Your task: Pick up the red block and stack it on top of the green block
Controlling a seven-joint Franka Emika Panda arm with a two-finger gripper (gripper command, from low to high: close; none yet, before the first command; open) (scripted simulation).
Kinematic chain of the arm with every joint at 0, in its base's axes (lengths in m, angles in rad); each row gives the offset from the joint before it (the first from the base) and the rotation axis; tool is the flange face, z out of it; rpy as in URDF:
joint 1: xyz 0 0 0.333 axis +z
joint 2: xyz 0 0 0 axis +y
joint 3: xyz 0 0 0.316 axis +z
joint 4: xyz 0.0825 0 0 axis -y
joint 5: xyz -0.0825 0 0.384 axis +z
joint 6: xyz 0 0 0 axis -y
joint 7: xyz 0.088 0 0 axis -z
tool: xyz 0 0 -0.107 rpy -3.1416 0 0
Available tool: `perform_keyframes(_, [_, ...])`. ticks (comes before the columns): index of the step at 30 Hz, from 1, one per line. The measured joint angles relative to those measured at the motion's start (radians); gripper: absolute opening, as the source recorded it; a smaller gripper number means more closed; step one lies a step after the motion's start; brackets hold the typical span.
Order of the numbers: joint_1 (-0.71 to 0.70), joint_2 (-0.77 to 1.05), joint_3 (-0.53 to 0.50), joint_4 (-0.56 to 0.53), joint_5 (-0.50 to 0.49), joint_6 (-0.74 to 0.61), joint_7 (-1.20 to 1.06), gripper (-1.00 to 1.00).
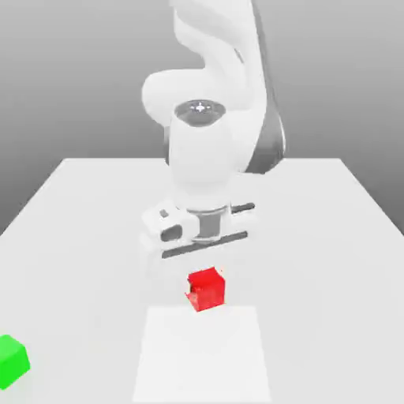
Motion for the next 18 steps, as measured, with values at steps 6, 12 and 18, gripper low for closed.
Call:
perform_keyframes(6, [-0.144,0.123,-0.072,0.217,0.044,-0.1,0.134,-1.0])
perform_keyframes(12, [-0.246,0.247,-0.19,0.435,0.08,-0.2,0.275,-1.0])
perform_keyframes(18, [-0.304,0.405,-0.165,0.487,0.166,-0.101,0.248,1.0])
